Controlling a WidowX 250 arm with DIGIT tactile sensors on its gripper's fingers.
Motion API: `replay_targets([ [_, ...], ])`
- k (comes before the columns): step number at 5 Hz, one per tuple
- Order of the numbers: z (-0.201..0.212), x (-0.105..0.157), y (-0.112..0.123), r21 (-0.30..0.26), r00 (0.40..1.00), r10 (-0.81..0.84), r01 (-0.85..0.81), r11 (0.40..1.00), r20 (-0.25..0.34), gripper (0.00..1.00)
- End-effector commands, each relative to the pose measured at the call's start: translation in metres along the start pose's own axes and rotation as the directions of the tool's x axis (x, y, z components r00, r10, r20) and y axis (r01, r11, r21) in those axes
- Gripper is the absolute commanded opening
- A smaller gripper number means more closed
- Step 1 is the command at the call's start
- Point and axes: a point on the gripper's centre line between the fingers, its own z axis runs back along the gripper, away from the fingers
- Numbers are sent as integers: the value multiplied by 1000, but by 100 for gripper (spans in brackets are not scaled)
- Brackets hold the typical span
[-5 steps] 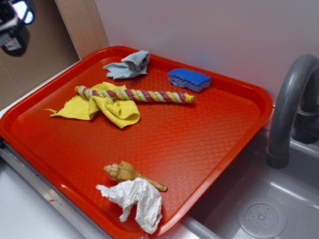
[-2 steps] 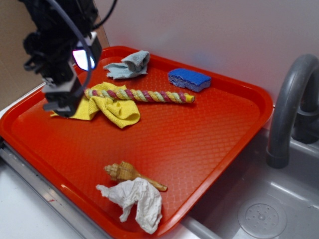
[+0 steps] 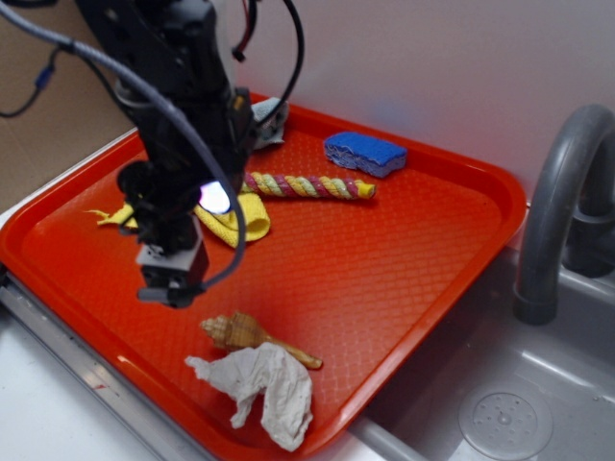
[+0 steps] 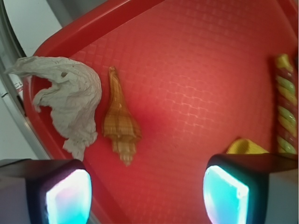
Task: Grab the shell.
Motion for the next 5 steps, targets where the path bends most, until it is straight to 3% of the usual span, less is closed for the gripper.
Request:
replay_targets([
  [1,-11,14,-30,-5,996,-90,90,996,25,100],
  [2,-19,16,-35,-11,994,-109,109,994,13,100],
  [4,-49,15,-39,-4,990,-102,102,995,-95,100],
  [5,-64,15,-42,-21,987,-106,104,994,-119,100],
])
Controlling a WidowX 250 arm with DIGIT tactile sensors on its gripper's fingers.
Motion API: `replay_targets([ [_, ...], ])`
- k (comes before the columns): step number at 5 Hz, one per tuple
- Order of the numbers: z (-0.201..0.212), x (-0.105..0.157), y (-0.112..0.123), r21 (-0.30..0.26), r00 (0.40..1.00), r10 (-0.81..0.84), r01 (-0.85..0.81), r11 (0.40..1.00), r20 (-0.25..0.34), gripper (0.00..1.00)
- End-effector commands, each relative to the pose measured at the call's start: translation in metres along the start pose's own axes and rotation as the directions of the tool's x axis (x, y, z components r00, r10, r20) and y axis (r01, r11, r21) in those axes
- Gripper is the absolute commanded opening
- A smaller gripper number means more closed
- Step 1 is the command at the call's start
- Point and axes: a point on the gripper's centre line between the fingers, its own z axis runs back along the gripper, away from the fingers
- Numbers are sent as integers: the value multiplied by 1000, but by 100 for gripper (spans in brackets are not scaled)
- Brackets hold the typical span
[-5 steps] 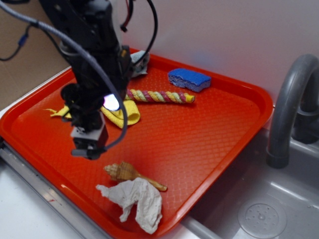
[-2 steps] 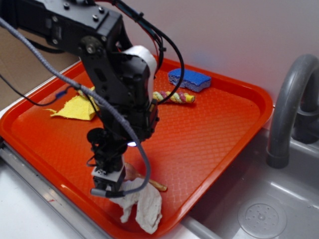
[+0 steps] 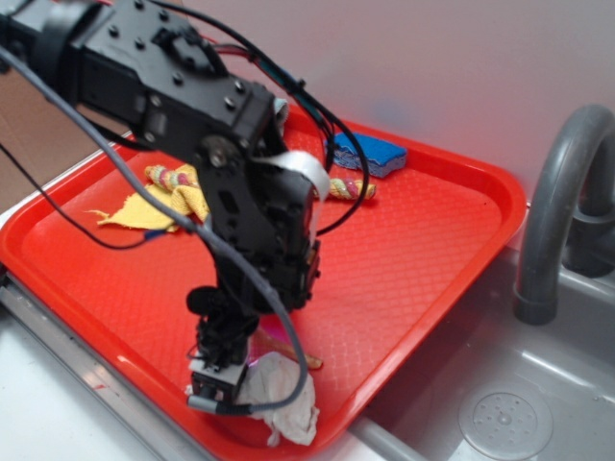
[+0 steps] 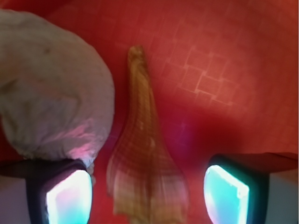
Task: Grab the shell.
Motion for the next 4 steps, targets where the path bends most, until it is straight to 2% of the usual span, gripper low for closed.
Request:
replay_targets([
  [1,-2,4,-21,-2,1000,-22,22,1000,17,40],
  [2,2,5,-24,22,1000,5,-6,1000,5,0],
  [3,14,-4,-18,26,993,118,-117,993,-10,0],
  [4,37,-24,0,61,957,287,-284,957,-49,0],
])
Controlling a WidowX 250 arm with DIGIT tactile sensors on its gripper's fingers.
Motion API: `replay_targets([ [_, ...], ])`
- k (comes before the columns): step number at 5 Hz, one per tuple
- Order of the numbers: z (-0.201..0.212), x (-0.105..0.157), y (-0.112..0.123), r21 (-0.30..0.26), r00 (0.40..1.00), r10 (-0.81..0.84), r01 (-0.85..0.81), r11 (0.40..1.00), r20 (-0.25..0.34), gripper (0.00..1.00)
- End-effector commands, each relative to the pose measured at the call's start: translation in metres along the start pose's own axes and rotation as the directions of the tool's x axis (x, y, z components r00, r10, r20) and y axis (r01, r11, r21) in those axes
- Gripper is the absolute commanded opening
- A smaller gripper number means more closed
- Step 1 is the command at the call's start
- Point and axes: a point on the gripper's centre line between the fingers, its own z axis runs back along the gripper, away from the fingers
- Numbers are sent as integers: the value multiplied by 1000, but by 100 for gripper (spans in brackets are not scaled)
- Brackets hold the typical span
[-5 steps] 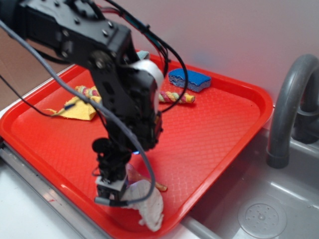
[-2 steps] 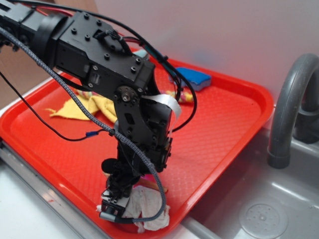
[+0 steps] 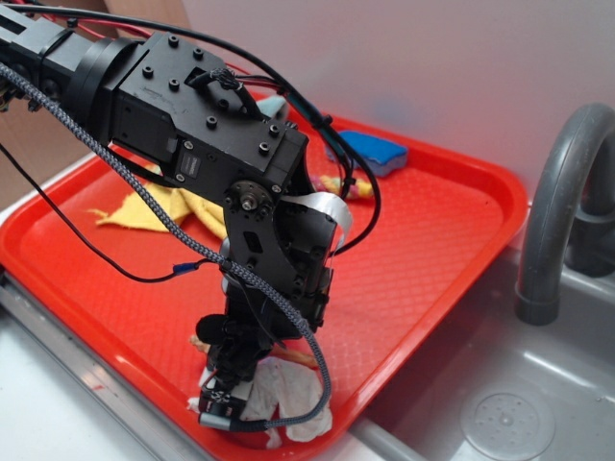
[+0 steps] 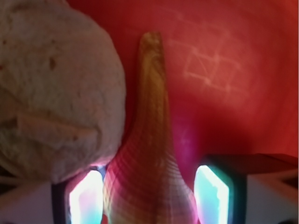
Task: Grab the shell.
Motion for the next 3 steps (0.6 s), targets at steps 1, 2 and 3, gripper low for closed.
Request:
replay_targets([
  [1,58,-70,57,-95,914,401,-394,914,63,0],
  [2,62,-103,85,-156,819,572,-561,813,37,0],
  [3,69,-139,102,-228,710,702,-676,701,58,0],
])
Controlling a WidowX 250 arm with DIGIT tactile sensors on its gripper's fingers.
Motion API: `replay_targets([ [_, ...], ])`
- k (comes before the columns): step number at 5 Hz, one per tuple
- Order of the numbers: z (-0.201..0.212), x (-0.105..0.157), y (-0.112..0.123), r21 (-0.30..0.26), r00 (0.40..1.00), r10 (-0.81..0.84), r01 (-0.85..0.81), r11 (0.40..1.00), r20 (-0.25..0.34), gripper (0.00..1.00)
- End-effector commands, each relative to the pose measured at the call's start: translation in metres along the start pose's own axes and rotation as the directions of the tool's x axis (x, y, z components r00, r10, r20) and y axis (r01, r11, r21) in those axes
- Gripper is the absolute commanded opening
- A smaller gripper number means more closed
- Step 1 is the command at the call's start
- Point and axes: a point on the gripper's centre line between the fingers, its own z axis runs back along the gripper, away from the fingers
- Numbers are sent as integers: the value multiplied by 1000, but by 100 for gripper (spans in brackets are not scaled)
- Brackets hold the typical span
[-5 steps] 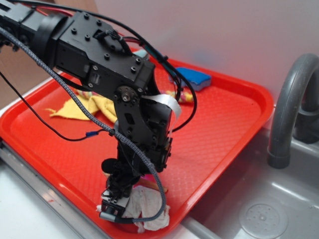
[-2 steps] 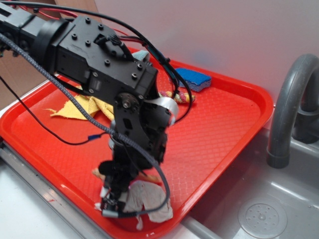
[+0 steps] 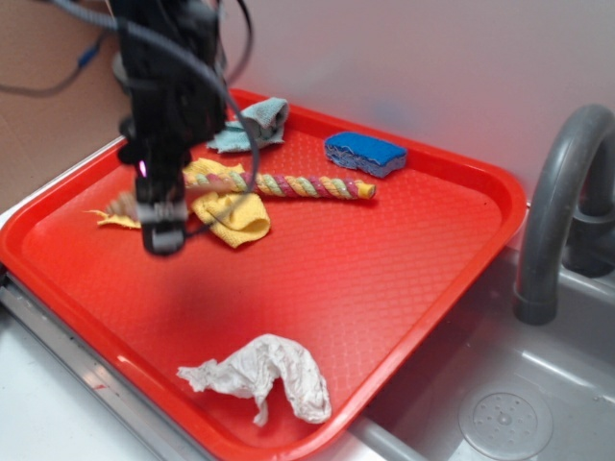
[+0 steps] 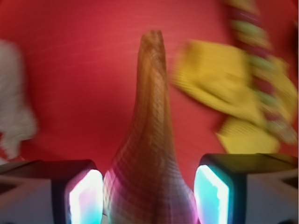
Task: Grab the shell.
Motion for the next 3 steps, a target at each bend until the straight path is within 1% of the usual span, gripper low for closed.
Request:
replay_targets([
  [1,42,-58,40,-115,952,253,-236,965,171,0],
  [2,60,-78,48,-93,914,344,-332,939,213,0],
  [3,66,-88,50,-88,885,390,-381,920,254,0],
])
